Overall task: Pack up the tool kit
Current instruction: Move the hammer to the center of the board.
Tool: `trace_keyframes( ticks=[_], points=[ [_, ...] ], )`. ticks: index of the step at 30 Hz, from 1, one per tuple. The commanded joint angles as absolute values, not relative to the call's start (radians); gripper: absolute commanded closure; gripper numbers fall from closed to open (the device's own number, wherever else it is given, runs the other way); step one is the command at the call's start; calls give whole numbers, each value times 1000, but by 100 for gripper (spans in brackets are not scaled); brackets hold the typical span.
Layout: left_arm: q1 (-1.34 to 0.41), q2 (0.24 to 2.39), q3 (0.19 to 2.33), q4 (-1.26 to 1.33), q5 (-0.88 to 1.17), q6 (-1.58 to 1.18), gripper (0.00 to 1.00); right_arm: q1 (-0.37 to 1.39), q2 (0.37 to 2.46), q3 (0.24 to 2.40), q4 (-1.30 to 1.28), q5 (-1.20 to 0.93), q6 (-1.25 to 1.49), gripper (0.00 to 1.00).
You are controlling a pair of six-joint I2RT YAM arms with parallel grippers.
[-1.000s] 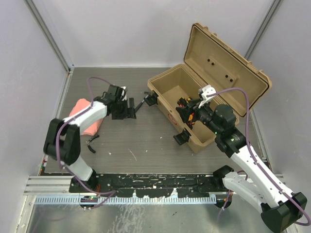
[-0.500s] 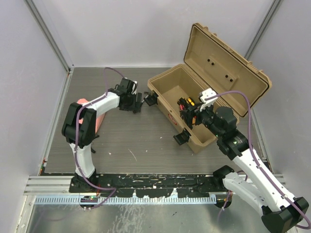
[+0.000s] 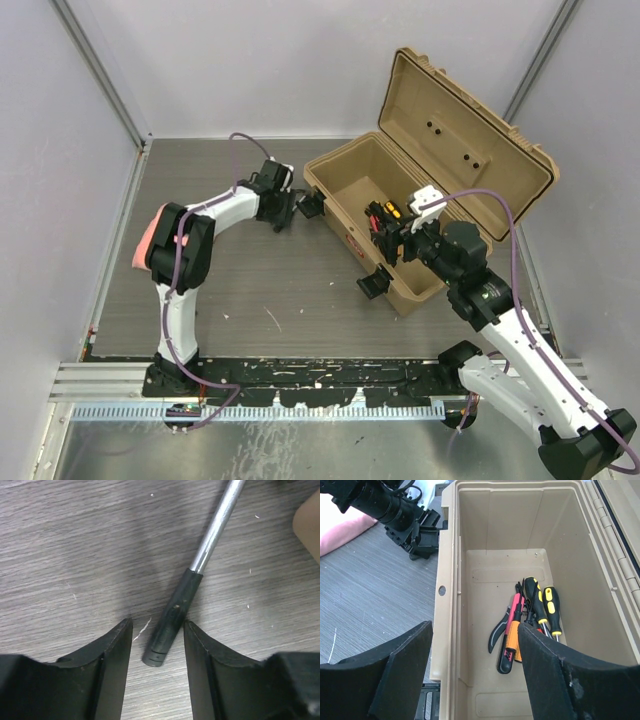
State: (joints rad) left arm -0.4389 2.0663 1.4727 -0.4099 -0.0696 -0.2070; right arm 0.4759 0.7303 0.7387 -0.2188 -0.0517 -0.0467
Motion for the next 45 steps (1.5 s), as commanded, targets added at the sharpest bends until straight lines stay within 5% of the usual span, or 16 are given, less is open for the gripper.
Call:
trace_keyframes(
  ticks=[1, 14, 20, 34, 37, 41, 45],
  points=[
    [-436, 2109, 1480, -422, -96, -201, 57, 474, 712, 767, -202, -31, -61, 25],
    [-436, 1940, 1263, -423, -131, -322, 100, 474, 789, 819, -189, -43, -43, 26],
    [-475, 1812, 1078, -413, -136, -380, 100, 475, 799, 819, -167, -55, 11, 25],
    [-656, 1692, 941, -589, -347, -492, 86, 474, 827, 811, -113, -39, 85, 26],
    [-656, 1741, 990, -633, -358, -487, 63, 474, 818, 810, -117, -30, 87, 26],
    [-656, 1768, 1017, -641, -339, -478, 49, 474, 799, 807, -124, -18, 89, 26],
    [-656, 1774, 1004, -626, -289, -471, 51, 474, 783, 799, -128, -9, 96, 26]
  ],
)
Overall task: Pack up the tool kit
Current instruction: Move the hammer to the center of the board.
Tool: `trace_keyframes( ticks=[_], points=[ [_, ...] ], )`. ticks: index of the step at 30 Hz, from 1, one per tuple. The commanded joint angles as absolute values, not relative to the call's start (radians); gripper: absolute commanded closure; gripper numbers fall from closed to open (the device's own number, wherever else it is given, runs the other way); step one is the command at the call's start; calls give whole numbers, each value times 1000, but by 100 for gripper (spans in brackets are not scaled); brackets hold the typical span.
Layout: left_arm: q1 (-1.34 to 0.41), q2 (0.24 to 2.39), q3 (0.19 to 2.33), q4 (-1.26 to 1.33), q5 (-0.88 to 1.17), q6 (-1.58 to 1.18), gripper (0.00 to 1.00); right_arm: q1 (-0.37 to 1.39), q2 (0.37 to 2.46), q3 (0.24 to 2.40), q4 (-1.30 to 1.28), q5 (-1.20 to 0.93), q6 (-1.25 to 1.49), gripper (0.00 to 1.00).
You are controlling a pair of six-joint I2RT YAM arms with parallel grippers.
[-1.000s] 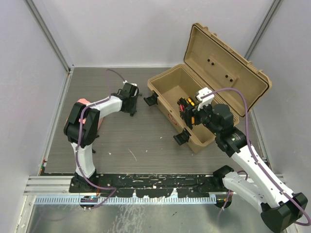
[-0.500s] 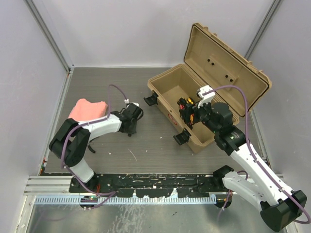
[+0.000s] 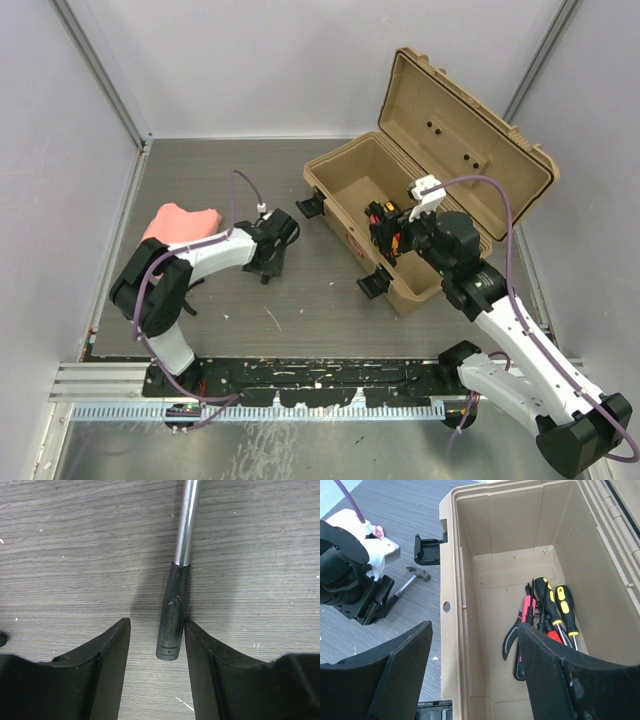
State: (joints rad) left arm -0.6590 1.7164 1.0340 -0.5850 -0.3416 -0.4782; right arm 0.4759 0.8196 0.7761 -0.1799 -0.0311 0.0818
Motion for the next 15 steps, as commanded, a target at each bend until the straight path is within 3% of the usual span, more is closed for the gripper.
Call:
trace_keyframes(
  ticks=[1, 6, 10, 12, 15],
  points=[
    [-655, 1778, 1000, -623, -275, -468, 54, 474, 781, 799, -127, -8, 100, 26],
    [-654, 1778, 959, -557, -147, -464, 73, 474, 786, 806, -128, -9, 118, 26],
    [-654, 1803, 938, -509, -34, -448, 80, 475, 787, 811, -129, -16, 137, 25],
    [-654, 1819, 930, -503, -32, -457, 80, 475, 785, 813, -131, -20, 143, 25],
    [-653, 1828, 924, -500, -22, -468, 72, 475, 776, 815, -140, -21, 149, 26]
  ],
)
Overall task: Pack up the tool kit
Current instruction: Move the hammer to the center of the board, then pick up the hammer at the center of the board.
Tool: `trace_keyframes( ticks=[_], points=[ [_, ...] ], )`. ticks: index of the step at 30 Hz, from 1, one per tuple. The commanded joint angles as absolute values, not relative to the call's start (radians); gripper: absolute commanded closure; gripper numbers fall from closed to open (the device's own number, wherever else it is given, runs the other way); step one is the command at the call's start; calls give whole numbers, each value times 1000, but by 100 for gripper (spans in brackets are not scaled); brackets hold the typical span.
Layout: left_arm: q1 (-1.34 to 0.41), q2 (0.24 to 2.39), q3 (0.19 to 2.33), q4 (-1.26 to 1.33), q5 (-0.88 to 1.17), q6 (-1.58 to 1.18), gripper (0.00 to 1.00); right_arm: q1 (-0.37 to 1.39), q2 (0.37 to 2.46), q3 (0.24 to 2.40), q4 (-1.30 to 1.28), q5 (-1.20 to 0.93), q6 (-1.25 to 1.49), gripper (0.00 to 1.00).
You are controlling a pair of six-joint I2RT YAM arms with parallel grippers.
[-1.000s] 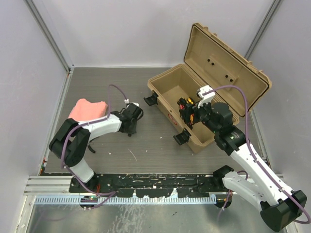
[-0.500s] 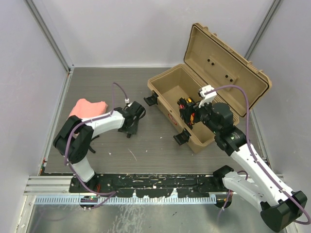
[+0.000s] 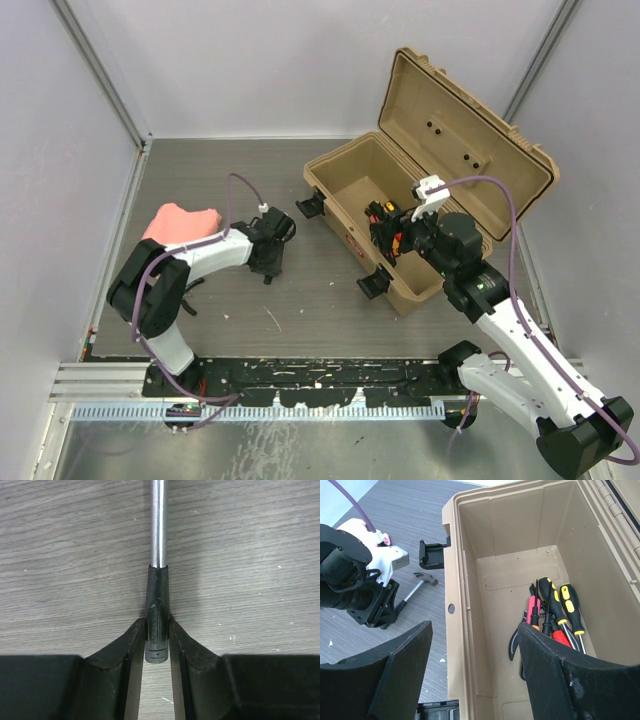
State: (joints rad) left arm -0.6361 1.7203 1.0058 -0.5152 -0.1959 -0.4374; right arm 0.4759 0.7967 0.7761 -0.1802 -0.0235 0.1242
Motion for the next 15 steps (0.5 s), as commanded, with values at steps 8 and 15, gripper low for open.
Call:
trace_keyframes(
  ticks=[8, 15],
  points=[
    [-653, 1823, 905, -505, -52, -518, 66, 474, 760, 808, -141, -19, 163, 25],
    [-655, 1660, 770, -346, -44, -574, 100, 474, 752, 815, -90, -64, 271, 18]
  ],
)
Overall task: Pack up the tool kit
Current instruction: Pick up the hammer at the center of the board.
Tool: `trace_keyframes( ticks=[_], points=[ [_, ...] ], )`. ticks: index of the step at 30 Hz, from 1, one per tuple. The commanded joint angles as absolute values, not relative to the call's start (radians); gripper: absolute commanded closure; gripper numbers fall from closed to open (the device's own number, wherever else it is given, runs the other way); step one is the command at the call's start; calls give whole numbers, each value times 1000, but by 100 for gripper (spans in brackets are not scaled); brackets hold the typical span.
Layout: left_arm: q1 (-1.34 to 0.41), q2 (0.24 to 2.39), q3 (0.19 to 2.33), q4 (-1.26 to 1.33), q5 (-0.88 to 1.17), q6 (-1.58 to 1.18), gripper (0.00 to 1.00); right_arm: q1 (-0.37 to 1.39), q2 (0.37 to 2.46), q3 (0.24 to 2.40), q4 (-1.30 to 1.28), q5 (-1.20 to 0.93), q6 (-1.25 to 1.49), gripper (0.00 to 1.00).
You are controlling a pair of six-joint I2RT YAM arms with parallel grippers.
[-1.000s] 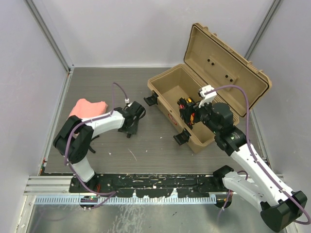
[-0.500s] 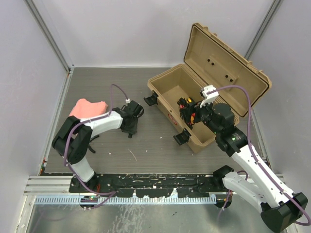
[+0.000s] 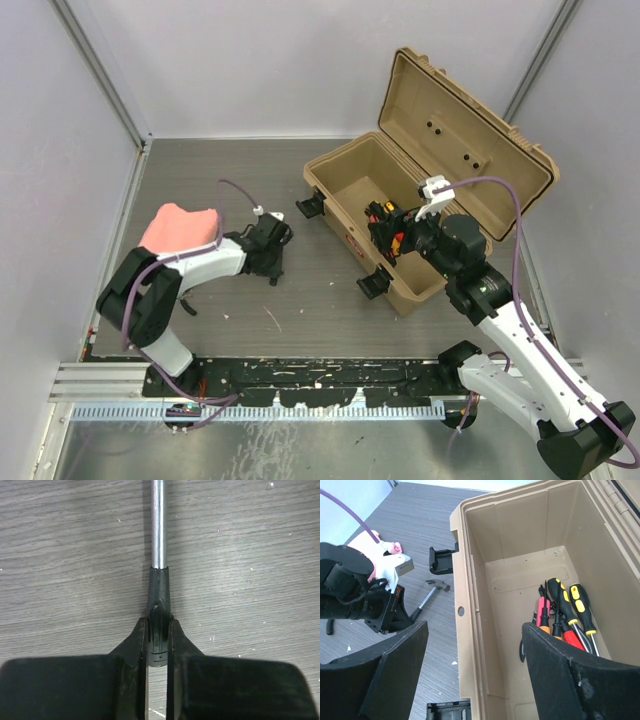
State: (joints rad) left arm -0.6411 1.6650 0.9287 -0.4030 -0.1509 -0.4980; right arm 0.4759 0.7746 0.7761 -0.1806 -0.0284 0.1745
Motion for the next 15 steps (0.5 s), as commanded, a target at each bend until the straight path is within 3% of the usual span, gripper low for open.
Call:
trace_keyframes(
  ticks=[1, 7, 15],
  points=[
    [-654, 1611, 743, -319, -58, -583, 100, 474, 749, 797, -51, -84, 305, 17],
    [-655, 1332, 639, -277, -175, -617, 100, 474, 800, 791, 10, -153, 430, 17],
    [-654, 1049, 548, -258, -211, -638, 100, 476, 851, 759, 155, -351, 538, 26]
  ],
)
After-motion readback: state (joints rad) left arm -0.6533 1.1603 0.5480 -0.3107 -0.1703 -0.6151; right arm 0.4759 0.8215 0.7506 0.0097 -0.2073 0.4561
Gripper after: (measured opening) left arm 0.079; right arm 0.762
